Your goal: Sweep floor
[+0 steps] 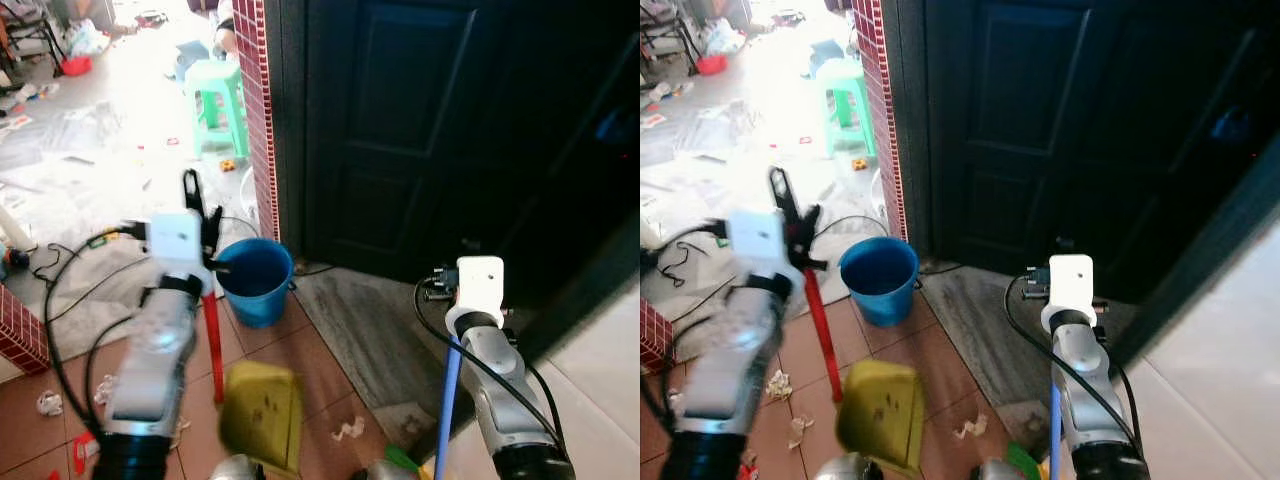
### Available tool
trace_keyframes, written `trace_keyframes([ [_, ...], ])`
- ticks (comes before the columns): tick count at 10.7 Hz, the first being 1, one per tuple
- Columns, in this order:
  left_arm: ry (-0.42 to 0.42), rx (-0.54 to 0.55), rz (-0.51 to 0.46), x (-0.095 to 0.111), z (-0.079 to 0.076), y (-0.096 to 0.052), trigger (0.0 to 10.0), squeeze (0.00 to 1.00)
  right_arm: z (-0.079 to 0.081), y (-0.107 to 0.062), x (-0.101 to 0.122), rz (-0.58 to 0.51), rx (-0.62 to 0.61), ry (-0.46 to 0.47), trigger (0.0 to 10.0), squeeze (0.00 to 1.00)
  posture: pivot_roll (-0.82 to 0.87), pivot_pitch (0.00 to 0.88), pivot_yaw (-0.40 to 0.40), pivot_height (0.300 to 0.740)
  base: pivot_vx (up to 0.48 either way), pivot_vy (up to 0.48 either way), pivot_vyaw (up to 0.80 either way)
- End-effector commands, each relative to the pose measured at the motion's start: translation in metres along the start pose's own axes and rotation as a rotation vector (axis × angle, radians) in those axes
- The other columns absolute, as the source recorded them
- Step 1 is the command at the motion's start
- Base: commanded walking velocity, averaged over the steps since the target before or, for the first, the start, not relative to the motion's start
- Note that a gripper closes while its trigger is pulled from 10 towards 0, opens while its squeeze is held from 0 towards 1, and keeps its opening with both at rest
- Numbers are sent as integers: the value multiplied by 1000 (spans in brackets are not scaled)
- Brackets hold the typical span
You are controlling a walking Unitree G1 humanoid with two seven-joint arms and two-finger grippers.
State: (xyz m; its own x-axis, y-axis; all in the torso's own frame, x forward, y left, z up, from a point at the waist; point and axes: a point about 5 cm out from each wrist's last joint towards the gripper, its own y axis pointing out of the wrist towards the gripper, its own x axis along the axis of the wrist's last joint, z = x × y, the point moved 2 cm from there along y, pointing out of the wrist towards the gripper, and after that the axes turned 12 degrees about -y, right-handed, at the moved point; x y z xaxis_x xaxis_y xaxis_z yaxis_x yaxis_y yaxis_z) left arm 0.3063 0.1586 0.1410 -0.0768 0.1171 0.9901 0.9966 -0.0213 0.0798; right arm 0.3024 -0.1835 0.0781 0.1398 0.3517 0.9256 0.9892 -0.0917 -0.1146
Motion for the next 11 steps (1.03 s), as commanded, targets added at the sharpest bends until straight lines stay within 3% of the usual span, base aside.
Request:
trace_keyframes([
  [1,18,33,-26,-2,1,4,10000,0,-16,9,38,-172,-69,-40,10000,0,-60,0,-4,740,0,0,0],
  [3,50,105,-31,-16,3,16,10000,0,-16,17,55,-221,-82,-32,10000,0,-66,0,-5,740,0,0,0],
  [5,61,178,1,-38,6,26,10000,0,-30,30,80,-285,-145,-11,10000,0,-85,0,13,740,0,0,0],
  [7,80,275,-10,-48,8,36,10000,0,-36,37,88,-300,-175,10,10000,0,-96,0,22,740,0,0,0],
  [9,-6,257,79,-70,0,38,10000,0,-35,38,93,-316,-182,27,10000,0,-114,0,35,740,0,0,0],
  [11,-47,270,101,-79,-2,37,10000,0,-30,38,99,-345,-169,77,10000,0,-107,0,31,740,0,0,0],
])
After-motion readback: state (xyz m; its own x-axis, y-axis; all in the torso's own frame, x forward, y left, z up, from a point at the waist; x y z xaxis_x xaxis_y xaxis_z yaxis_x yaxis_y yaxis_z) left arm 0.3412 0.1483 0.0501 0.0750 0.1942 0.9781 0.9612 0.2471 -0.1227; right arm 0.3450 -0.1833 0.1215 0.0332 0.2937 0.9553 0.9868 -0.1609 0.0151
